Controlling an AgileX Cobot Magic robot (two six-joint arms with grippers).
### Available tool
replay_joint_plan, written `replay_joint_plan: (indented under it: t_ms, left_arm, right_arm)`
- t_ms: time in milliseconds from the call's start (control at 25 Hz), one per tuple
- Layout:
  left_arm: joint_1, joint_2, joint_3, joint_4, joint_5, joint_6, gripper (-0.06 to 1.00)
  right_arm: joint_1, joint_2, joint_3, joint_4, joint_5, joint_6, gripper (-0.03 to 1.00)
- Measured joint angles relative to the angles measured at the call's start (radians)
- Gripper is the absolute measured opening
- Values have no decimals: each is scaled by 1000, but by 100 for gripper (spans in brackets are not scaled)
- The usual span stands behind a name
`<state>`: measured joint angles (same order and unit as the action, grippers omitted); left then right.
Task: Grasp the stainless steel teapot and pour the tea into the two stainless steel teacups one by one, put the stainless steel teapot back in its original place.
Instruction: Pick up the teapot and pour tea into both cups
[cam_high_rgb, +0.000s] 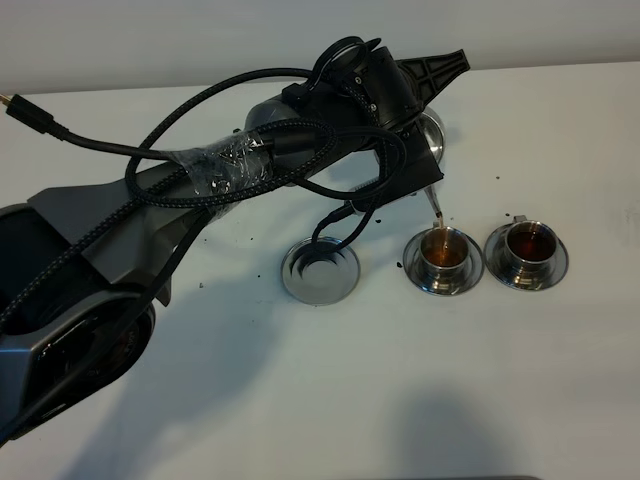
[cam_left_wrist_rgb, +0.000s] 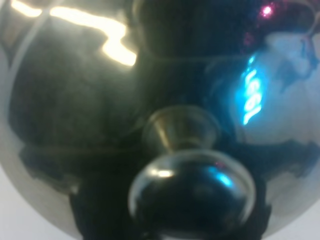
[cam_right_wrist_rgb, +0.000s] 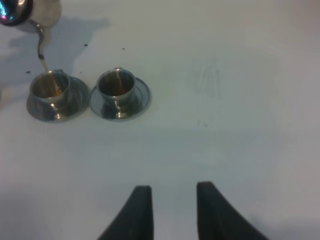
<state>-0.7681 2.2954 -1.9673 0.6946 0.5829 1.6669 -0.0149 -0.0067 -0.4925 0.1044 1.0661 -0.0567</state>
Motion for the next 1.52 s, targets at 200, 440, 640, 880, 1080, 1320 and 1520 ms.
replay_joint_plan:
  t_ms: [200, 440, 640, 880, 1080, 1320, 1520]
  left_arm:
    - [0, 0, 0, 4, -26, 1, 22]
    - [0, 0, 0, 22, -29, 1, 22]
    - [0, 0, 0, 25, -32, 3, 22]
    - [0, 0, 0, 26, -48, 23, 22]
    - [0, 0, 0, 26, -60, 41, 22]
    - [0, 0, 0, 26, -80, 51, 22]
    - [0, 0, 0, 26, -91, 53, 22]
  right_arm:
    - [0, 0, 0, 0, 0, 0, 21]
    - [0, 0, 0, 0, 0, 0, 21]
    - [0, 0, 0, 0, 0, 0, 21]
    - [0, 0, 0, 0, 0, 0, 21]
    - [0, 0, 0, 0, 0, 0, 21]
    - [0, 0, 0, 0, 0, 0, 21]
    - [0, 0, 0, 0, 0, 0, 21]
